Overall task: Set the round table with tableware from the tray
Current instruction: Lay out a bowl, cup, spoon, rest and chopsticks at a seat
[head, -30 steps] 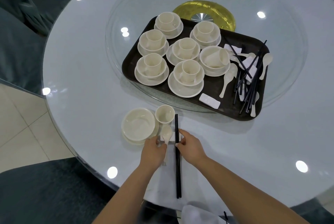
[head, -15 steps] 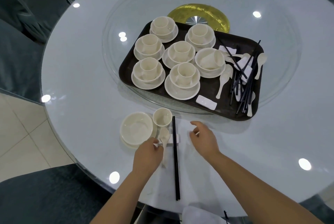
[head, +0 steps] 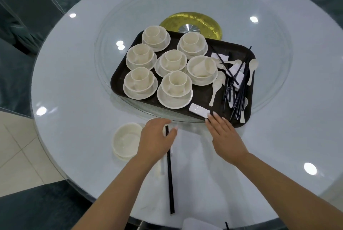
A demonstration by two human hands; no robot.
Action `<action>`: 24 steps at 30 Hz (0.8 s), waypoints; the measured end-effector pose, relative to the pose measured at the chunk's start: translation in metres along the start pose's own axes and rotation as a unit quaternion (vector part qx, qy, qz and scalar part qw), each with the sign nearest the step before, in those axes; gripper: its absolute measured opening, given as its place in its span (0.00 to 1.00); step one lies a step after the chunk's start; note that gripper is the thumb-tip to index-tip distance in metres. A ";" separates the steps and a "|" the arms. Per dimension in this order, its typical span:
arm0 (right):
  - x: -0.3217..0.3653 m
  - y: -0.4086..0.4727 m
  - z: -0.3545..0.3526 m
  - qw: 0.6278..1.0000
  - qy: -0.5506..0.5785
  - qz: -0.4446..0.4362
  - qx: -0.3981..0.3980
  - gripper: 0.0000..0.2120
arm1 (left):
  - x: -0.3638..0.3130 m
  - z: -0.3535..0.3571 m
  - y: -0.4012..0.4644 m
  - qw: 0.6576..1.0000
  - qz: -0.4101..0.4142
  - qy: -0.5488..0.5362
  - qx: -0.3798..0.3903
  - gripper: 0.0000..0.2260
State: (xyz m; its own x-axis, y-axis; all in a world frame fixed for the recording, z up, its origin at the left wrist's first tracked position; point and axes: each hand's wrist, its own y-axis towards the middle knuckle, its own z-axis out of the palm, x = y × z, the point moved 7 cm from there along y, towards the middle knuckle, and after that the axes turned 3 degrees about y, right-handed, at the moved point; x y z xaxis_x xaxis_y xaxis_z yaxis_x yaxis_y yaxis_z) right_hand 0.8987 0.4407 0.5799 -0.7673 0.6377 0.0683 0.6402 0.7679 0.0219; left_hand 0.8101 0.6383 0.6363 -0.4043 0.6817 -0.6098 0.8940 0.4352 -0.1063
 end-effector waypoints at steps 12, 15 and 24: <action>-0.026 -0.017 0.036 0.991 -0.009 0.022 0.134 0.36 | -0.015 0.058 0.033 0.951 0.013 0.245 0.186 0.37; -0.034 -0.020 0.039 0.988 -0.033 0.035 0.149 0.35 | -0.019 0.066 0.033 0.958 0.007 0.221 0.181 0.37; -0.068 -0.029 0.037 0.985 -0.081 0.088 0.122 0.32 | -0.040 0.083 0.024 0.968 0.022 0.198 0.153 0.34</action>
State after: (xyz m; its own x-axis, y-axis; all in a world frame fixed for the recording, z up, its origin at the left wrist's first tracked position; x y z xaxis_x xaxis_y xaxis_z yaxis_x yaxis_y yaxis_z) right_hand 0.9312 0.3770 0.5374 -0.6534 0.7490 -0.1099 0.7511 0.6234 -0.2172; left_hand 0.8634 0.5729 0.5933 -0.3522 0.8941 -0.2768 0.9030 0.2467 -0.3518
